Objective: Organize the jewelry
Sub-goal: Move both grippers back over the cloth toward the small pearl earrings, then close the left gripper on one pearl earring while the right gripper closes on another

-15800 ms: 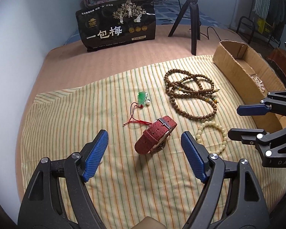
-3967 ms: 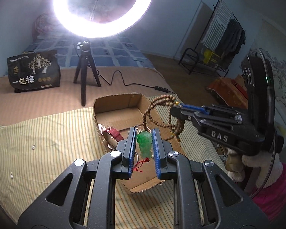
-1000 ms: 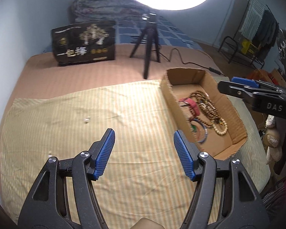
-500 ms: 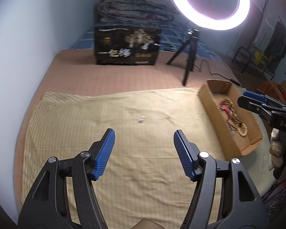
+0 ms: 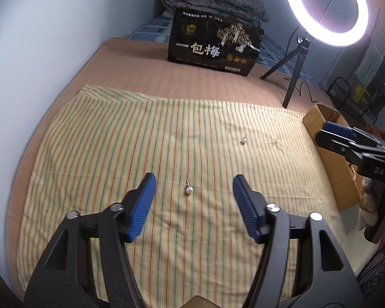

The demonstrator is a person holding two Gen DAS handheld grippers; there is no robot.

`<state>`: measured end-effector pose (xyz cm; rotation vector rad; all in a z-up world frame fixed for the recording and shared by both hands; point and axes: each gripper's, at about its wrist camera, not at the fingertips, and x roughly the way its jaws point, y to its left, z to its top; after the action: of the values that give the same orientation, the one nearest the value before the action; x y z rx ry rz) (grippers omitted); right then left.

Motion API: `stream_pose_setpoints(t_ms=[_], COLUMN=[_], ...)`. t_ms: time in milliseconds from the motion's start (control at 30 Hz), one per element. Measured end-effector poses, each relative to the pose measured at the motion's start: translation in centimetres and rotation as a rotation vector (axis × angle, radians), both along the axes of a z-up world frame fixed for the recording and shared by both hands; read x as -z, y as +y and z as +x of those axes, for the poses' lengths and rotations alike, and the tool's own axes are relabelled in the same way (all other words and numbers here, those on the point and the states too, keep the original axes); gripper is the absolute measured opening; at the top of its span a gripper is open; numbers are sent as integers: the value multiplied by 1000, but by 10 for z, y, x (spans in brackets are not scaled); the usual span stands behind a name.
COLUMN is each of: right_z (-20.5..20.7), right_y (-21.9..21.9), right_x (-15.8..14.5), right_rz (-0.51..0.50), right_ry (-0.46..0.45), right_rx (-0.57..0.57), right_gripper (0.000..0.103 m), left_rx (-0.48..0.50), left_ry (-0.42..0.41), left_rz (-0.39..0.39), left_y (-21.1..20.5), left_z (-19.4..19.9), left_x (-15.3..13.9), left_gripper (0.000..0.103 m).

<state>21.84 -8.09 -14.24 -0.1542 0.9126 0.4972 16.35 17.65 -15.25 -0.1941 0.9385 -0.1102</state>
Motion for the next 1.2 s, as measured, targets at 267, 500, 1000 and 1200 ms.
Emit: stream_pose_setpoints(t_ms=[267,500,1000,1200], right_z=[12,22,40,47], right_y=[21,39,57,59], right_x=[41,63,88,92], right_rz=[-35,-64,-112,-116], right_ry=[8,10,41,47], right_rx=[-20,-93,-162,-158], right_gripper=[63,43,30,26], left_rx=[27,16,19,33], left_ry=[-7,-6,-2,1], left_rz=[21,24,26,30], left_y=[-10,-10,-8,-11], left_z=[2,8,14,15], left_x=[25,41,57,60], left_gripper=[46,44,27,19])
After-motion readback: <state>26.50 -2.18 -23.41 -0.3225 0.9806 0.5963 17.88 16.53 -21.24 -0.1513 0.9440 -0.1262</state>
